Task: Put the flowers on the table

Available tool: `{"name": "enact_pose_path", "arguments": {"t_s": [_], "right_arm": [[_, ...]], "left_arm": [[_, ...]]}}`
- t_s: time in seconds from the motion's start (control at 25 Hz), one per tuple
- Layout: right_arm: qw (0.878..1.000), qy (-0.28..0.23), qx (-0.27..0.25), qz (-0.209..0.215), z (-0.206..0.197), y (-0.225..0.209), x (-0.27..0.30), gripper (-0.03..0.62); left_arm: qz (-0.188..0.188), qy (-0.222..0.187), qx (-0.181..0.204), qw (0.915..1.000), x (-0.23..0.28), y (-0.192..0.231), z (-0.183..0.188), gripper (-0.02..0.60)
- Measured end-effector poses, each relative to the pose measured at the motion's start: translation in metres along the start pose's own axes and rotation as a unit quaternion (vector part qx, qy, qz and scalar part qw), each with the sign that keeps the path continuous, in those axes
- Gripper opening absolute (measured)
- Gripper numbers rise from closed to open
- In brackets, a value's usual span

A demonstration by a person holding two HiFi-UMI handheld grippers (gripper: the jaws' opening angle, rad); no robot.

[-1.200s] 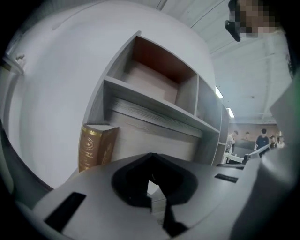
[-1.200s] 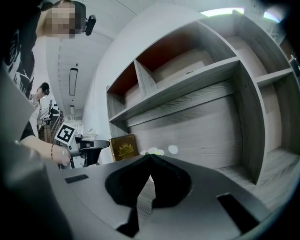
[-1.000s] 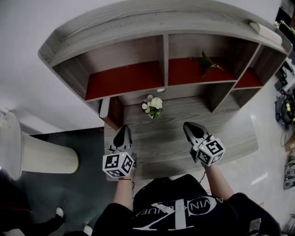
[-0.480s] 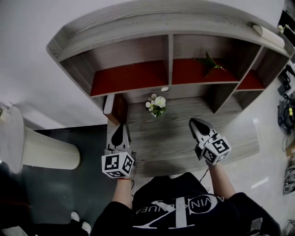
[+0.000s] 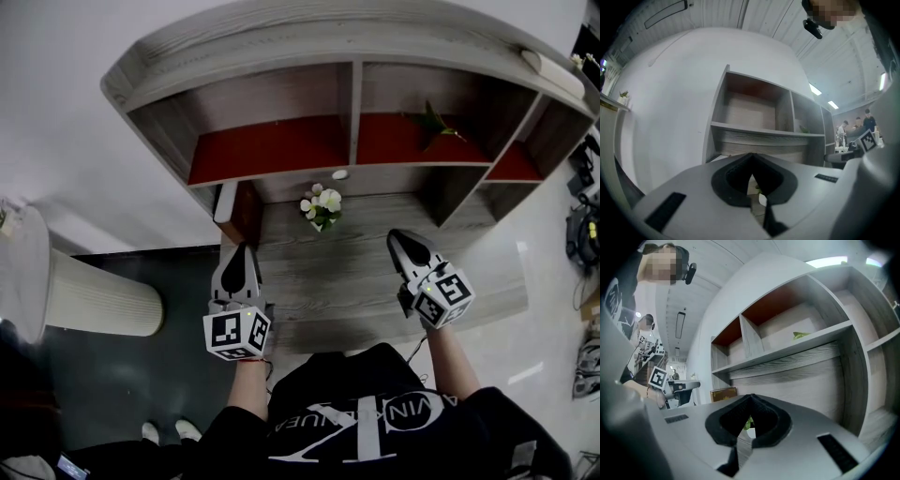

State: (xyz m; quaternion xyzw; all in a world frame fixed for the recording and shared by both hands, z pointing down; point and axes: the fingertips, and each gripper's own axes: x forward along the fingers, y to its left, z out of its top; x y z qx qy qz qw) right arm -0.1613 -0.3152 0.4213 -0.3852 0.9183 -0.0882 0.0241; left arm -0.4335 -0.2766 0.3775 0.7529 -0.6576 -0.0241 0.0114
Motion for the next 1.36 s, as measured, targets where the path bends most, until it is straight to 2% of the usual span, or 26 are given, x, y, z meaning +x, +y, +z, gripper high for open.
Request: {"name": "enact_pose_path", "arguments": {"t_s": [0.36, 1.36], "right_arm": [[1.0, -0.002, -0.005, 0.002, 0.0, 0.005, -0.001, 0.009], [1.0, -0.001, 0.019, -0.011, -0.012, -0.005, -0.007, 0.009]], "left_arm": [[0.014, 0.002, -0.005, 0.9999, -0.006, 0.012, -0.004, 0.003], [0.017, 0.016, 0.0, 0.9997, -0.003, 0.011, -0.014, 0.003]]}}
